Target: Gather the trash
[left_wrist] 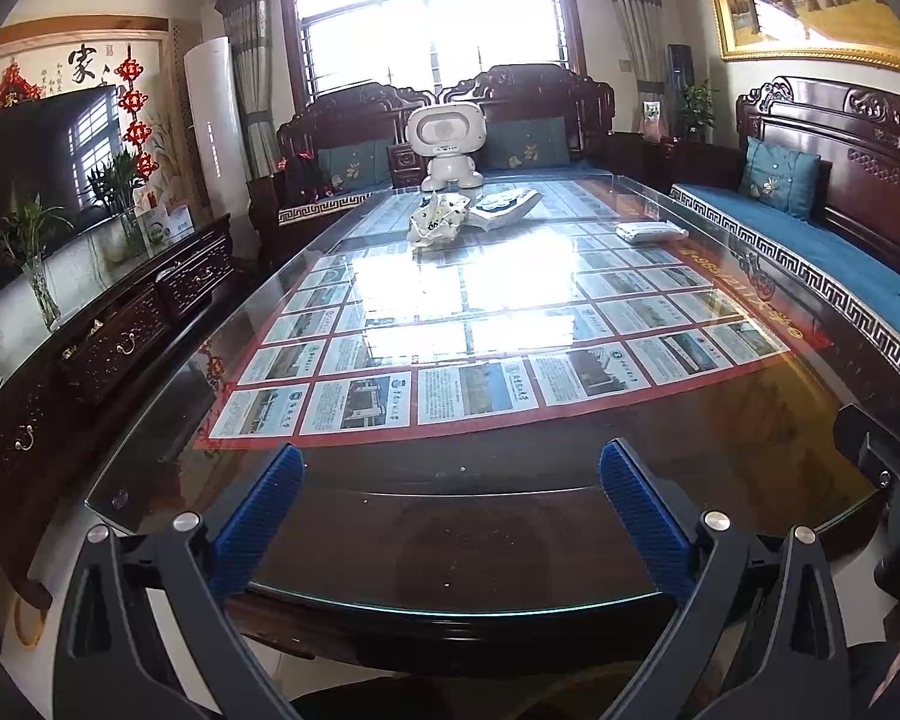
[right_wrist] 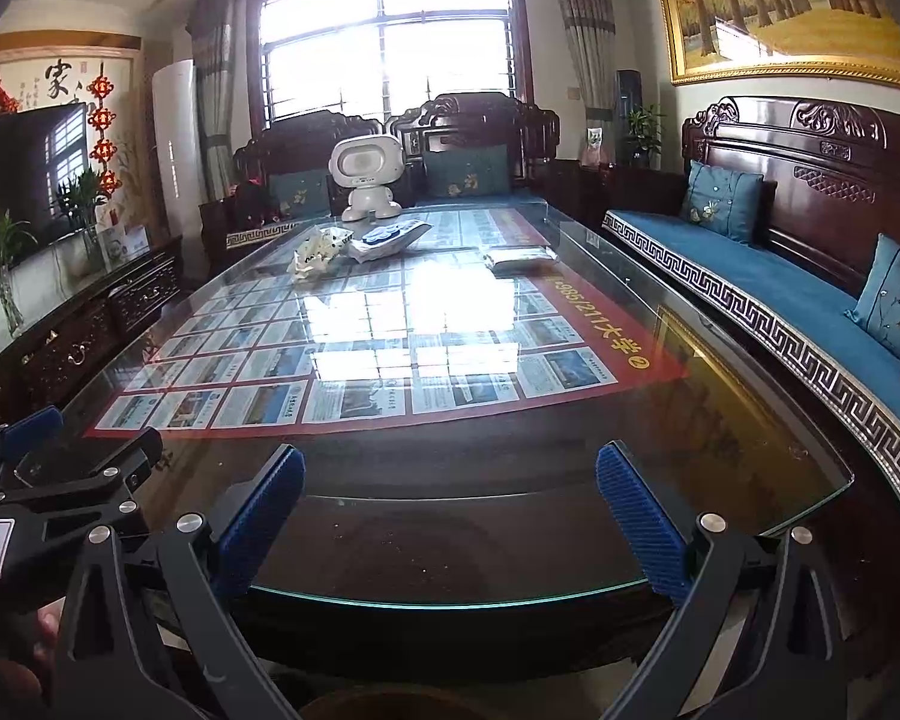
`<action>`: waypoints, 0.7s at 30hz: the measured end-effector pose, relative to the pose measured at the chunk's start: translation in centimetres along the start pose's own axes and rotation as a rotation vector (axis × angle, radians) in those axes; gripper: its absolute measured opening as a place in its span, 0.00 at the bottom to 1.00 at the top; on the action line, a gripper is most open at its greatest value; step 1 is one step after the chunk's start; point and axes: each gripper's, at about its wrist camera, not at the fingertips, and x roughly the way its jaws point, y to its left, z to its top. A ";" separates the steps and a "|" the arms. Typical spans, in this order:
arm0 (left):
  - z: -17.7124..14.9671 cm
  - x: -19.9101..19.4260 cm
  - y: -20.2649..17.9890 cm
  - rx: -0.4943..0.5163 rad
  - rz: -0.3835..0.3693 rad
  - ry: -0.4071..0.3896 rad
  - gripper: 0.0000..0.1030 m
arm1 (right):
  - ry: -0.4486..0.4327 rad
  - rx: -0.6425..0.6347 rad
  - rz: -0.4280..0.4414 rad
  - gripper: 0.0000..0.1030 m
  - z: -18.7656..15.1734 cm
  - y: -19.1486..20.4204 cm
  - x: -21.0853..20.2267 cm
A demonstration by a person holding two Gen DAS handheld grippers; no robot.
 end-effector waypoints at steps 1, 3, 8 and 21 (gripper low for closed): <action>0.1 0.0 0.1 0.000 -0.004 -0.002 0.96 | 0.001 0.000 0.000 0.92 0.0 0.0 0.0; 0.1 0.0 0.0 0.003 -0.001 -0.004 0.96 | 0.001 0.001 0.000 0.92 0.1 0.0 0.1; 0.2 0.1 -0.1 0.011 -0.003 0.000 0.96 | 0.003 0.009 0.004 0.92 0.2 -0.1 0.3; 0.8 0.2 0.1 -0.016 -0.019 0.001 0.96 | 0.000 0.011 0.009 0.92 0.2 0.0 0.6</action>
